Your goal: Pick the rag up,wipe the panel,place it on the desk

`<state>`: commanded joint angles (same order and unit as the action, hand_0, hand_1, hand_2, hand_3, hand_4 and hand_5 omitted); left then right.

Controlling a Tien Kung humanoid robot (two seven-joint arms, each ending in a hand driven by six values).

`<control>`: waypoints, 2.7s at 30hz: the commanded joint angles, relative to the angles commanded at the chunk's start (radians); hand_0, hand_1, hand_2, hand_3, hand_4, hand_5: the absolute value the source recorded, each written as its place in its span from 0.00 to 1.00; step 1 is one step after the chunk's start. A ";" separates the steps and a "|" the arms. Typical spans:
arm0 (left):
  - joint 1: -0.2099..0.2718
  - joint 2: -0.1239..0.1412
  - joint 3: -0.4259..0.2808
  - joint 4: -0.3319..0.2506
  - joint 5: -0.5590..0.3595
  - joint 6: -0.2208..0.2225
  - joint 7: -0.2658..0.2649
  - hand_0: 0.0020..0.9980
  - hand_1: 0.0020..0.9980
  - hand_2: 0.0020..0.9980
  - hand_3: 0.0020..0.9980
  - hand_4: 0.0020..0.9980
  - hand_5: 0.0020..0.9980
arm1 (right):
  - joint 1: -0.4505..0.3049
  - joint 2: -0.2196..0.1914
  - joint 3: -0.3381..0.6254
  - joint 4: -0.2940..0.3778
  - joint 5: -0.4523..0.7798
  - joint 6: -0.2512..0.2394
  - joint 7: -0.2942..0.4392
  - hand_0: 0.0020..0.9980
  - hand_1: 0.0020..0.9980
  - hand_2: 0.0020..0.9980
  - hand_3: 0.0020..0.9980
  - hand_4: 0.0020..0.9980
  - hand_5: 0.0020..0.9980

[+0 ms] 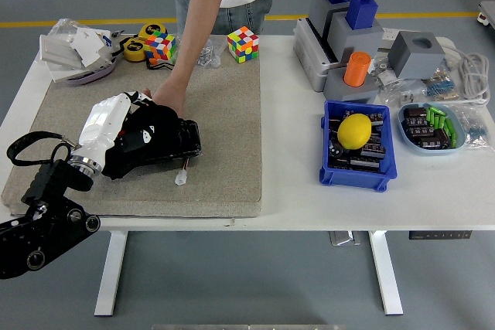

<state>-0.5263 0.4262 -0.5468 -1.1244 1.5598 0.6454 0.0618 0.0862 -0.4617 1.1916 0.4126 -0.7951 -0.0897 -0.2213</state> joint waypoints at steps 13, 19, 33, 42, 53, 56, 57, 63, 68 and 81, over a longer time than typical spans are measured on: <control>-0.048 -0.022 0.075 -0.016 -0.006 0.000 0.011 0.20 0.14 0.55 0.56 0.46 0.00 | 0.002 -0.006 -0.007 0.001 0.002 0.002 -0.001 0.76 0.63 0.70 0.60 0.98 0.59; -0.064 -0.037 0.095 -0.012 -0.008 0.000 0.013 0.20 0.14 0.55 0.56 0.46 0.00 | 0.002 -0.007 -0.009 0.001 0.002 0.001 -0.002 0.76 0.63 0.70 0.60 0.98 0.59; -0.063 -0.044 0.097 -0.050 0.001 0.000 0.015 0.20 0.14 0.55 0.56 0.46 0.00 | 0.000 -0.003 -0.004 -0.001 0.003 0.002 -0.002 0.76 0.63 0.70 0.60 0.98 0.59; -0.040 -0.029 0.070 -0.019 -0.007 0.000 0.011 0.20 0.14 0.55 0.56 0.46 0.00 | -0.003 0.001 0.001 -0.001 0.001 0.002 -0.002 0.76 0.63 0.70 0.60 0.98 0.59; 0.003 0.033 0.015 -0.012 0.012 0.000 0.006 0.20 0.14 0.55 0.56 0.46 0.00 | -0.001 0.000 0.008 -0.003 0.002 0.002 -0.003 0.76 0.63 0.70 0.60 0.98 0.59; 0.009 0.047 0.008 -0.009 0.014 0.000 0.004 0.20 0.14 0.55 0.56 0.46 0.00 | -0.002 0.001 0.008 -0.003 0.002 0.002 -0.003 0.76 0.63 0.70 0.60 0.98 0.59; 0.012 0.050 0.006 -0.008 0.016 0.000 0.006 0.20 0.14 0.55 0.56 0.46 0.00 | -0.003 0.001 0.009 -0.003 0.001 0.002 -0.003 0.76 0.63 0.70 0.60 0.98 0.59; 0.027 0.060 -0.006 -0.009 0.019 0.000 0.002 0.20 0.14 0.55 0.56 0.46 0.00 | -0.005 0.005 0.013 -0.005 -0.002 0.002 -0.003 0.76 0.63 0.70 0.60 0.98 0.59; 0.042 0.071 -0.021 -0.010 0.026 0.000 0.002 0.20 0.14 0.55 0.56 0.46 0.00 | -0.008 0.006 0.016 -0.008 -0.001 0.003 -0.001 0.76 0.63 0.70 0.60 0.98 0.59; 0.099 0.112 -0.107 -0.003 0.040 0.000 -0.006 0.20 0.14 0.55 0.56 0.46 0.00 | -0.009 0.011 0.021 -0.007 -0.007 0.001 0.000 0.76 0.63 0.70 0.60 0.98 0.59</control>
<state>-0.4278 0.5381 -0.6537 -1.1270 1.6003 0.6454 0.0557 0.0767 -0.4506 1.2121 0.4053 -0.8025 -0.0885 -0.2211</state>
